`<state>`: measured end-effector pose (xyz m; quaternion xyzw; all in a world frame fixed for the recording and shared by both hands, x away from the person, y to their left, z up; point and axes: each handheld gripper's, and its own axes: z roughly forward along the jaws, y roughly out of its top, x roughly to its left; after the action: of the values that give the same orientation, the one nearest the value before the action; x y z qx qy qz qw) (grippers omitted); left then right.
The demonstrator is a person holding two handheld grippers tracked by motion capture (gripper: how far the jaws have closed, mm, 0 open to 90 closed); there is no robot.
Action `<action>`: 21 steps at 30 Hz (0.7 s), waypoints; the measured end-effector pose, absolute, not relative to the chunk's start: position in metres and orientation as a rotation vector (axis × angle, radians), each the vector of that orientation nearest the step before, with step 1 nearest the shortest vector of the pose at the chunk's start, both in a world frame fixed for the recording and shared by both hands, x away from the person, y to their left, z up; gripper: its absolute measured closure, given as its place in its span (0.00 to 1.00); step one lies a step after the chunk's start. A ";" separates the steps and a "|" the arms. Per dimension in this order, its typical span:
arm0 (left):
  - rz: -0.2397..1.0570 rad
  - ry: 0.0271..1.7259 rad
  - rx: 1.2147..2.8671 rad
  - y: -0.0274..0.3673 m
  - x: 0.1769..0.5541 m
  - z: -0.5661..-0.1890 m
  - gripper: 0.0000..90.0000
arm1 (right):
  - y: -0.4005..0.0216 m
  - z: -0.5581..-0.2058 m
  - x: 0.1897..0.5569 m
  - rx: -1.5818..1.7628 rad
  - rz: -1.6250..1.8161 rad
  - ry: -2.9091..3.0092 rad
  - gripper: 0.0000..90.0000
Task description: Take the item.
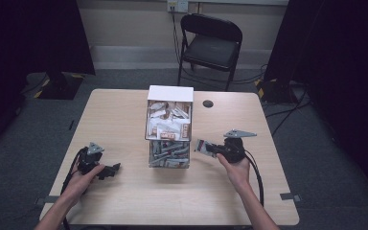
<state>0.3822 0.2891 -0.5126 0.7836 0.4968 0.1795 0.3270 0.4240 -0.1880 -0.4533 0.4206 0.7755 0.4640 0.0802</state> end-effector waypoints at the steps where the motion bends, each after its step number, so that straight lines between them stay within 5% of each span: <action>1: 0.470 1.301 2.052 0.289 0.382 -0.513 0.00 | -0.187 -0.455 0.425 1.263 1.384 2.326 0.98; 21: 0.468 1.302 2.053 0.289 0.382 -0.513 0.00 | -0.184 -0.480 0.448 1.368 1.330 2.352 0.98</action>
<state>0.3822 0.2891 -0.5125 0.7838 0.4970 0.1788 0.3268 0.4485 -0.1837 -0.4804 0.4511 0.7753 0.4384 0.0566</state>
